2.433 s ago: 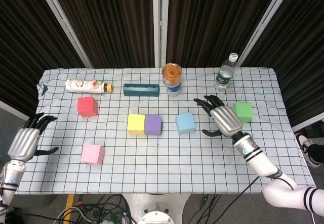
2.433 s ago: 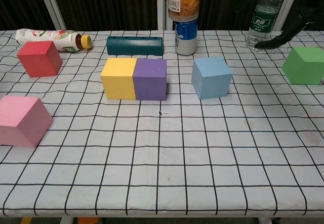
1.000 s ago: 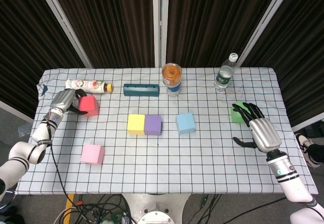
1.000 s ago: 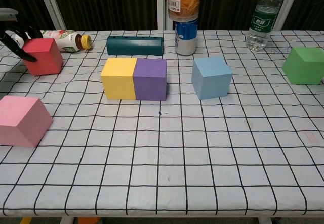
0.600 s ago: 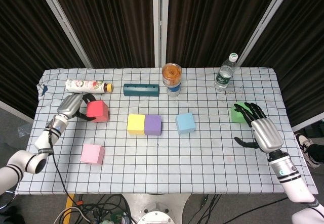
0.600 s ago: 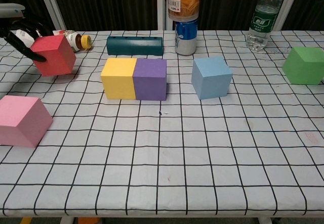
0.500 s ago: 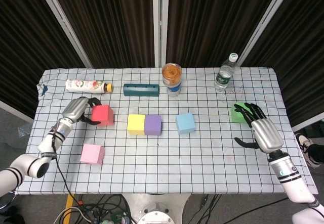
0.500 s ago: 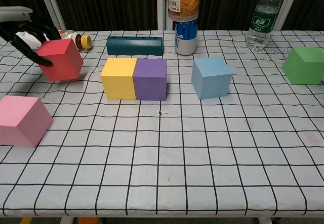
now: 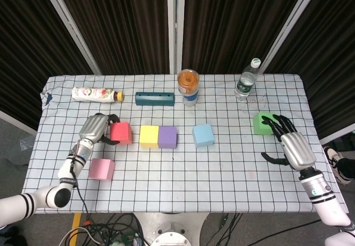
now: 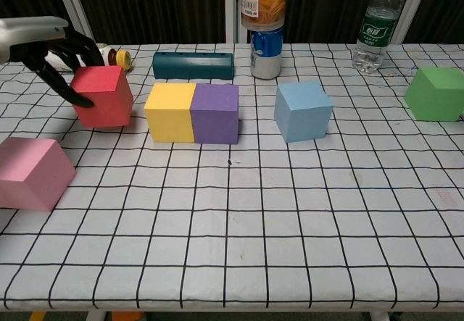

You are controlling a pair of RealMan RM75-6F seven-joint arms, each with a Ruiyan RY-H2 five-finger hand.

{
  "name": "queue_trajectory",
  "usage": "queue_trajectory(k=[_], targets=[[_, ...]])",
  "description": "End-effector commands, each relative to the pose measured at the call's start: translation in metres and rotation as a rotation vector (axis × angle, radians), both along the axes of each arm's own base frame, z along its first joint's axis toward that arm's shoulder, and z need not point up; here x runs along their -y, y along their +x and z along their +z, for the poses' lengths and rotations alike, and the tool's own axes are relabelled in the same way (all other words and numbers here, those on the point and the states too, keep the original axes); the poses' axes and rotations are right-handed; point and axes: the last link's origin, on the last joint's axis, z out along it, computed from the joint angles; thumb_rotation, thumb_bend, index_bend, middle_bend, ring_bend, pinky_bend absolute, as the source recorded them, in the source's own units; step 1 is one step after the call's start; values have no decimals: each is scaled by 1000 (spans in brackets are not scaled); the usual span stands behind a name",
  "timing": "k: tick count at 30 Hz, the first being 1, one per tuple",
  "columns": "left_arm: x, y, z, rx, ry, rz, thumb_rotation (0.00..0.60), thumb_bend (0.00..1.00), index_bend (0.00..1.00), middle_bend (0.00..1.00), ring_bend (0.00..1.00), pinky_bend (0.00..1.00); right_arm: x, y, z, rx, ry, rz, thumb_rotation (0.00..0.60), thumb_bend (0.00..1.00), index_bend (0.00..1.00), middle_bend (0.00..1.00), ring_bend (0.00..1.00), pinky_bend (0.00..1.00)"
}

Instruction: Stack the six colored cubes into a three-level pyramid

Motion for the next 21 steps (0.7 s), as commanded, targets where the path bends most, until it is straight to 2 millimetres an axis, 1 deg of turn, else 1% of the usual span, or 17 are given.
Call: queue_trajectory(k=[1, 9, 21], targets=[[5, 11, -10, 28, -12, 15, 600, 122, 423, 469, 395, 250, -1, -1, 0, 1, 0, -2, 600, 153, 0, 187, 7, 0], [6, 20, -23, 42, -27, 14, 600, 122, 421, 465, 395, 250, -2, -4, 0, 3, 1, -7, 600, 153, 0, 187, 7, 0], [1, 19, -38, 17, -23, 18, 600, 123, 421, 465, 395, 250, -3, -5, 3, -3, -7, -9, 600, 154, 0, 186, 7, 0]])
